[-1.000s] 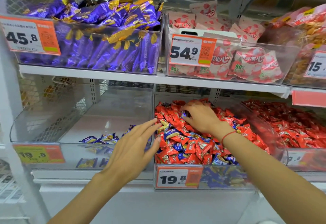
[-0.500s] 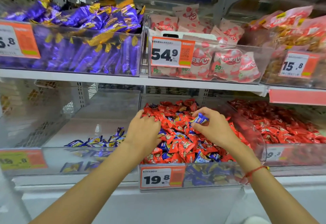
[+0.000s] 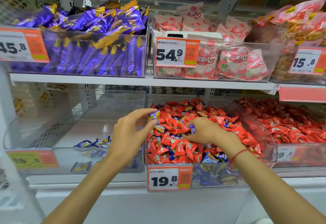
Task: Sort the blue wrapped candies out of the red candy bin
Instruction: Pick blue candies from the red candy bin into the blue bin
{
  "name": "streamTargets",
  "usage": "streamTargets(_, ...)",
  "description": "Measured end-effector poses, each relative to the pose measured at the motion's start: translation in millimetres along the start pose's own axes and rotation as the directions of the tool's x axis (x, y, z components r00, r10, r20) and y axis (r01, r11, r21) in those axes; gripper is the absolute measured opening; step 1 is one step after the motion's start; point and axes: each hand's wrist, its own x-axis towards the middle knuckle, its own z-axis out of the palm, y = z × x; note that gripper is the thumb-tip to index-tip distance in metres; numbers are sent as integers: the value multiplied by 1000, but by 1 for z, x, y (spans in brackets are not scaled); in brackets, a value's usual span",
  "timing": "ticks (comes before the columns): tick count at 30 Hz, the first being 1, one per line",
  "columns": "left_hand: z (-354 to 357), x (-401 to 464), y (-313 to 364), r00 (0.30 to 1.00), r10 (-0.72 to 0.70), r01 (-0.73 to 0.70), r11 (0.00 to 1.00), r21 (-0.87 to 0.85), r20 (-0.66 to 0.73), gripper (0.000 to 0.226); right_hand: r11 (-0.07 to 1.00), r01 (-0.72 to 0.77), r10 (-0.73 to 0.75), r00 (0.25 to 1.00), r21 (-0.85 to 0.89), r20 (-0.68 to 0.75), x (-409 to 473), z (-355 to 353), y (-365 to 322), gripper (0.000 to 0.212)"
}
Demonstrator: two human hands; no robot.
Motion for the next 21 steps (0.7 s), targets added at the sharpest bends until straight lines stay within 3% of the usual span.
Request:
streamTargets(3, -10, 4, 3, 987, -129, 97, 951, -294, -92, 25, 996, -50, 51, 999, -74, 17, 6, 0, -8, 56)
streamTargets(6, -18, 6, 3, 970, -198, 131, 913, -386, -141, 25, 998, -34, 33, 999, 45, 28, 1, -5, -4, 49)
streamTargets(9, -25, 5, -1, 967, -224, 166, 914, -371, -119, 24, 985, 1, 2, 1000, 170, -17, -9, -12, 6, 15)
streamTargets(13, -32, 5, -10, 961, -259, 216, 920, -327, -93, 22, 950, 80, -39, 990, 302, -139, -17, -14, 18, 15)
streamTargets(17, -41, 5, -19, 952, -300, 267, 910, -318, -58, 22, 917, 86, 60, 936, 391, -348, -22, -22, 23, 18)
streamTargets(19, -48, 5, -26, 948, -318, 296, 911, -288, -32, 23, 874, 161, 79, 884, 458, -460, -23, -25, 11, 15)
streamTargets(21, -56, 6, -33, 943, -331, 317, 919, -234, -22, 23, 788, 280, 15, 882, 549, -471, -22, -25, -13, 15)
